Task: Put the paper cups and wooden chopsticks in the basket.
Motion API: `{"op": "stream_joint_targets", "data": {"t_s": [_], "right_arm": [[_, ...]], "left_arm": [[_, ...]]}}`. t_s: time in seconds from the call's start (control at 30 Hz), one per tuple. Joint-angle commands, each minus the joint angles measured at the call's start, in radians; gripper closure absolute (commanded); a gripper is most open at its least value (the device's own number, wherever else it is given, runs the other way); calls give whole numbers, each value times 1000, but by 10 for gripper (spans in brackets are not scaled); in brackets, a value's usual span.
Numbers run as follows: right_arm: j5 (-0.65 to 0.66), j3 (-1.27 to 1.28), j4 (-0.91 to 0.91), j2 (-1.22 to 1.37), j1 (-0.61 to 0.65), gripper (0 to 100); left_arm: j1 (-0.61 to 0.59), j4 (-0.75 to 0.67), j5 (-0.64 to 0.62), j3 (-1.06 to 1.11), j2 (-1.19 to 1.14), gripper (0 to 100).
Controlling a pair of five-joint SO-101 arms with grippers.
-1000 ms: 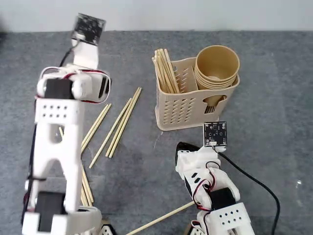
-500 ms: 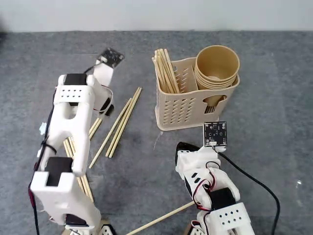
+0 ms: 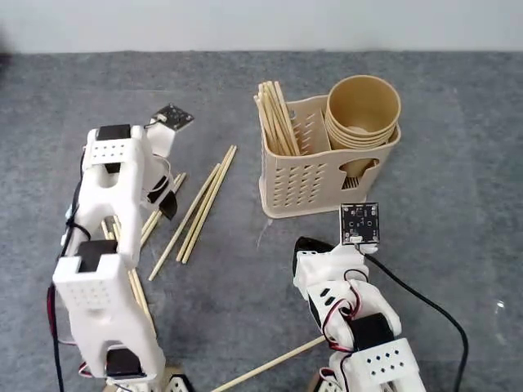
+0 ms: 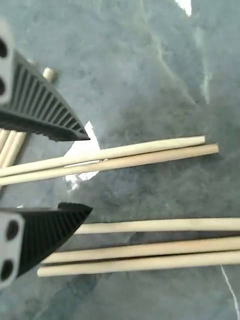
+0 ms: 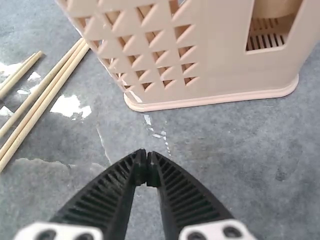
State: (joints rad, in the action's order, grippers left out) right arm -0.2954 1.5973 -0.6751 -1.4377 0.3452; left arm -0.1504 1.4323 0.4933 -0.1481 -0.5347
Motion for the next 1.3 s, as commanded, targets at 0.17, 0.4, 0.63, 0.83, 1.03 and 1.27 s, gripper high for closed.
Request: {"op": "stream_joint_targets", "data": {"t_s": [0.17,0.4,0.63,0.83,1.03,1.27], "right_arm": [[-5,-2,5,-15,-5,988],[-5,-2,5,-15,-5,988],[-5,-2,5,-15,-5,988],[-5,-2,5,-15,-5,988],[-5,-2,5,-15,-5,988],[-5,-2,5,-15,-5,988]], "left_arm": [[0,158,5,-289,-226,807],[5,321,11,-567,-433,987],[6,322,5,-631,-462,987],[3,322,-5,-611,-347,987],[20,322,-49,-509,-140,988],[77,322,-55,-369,135,988]]}}
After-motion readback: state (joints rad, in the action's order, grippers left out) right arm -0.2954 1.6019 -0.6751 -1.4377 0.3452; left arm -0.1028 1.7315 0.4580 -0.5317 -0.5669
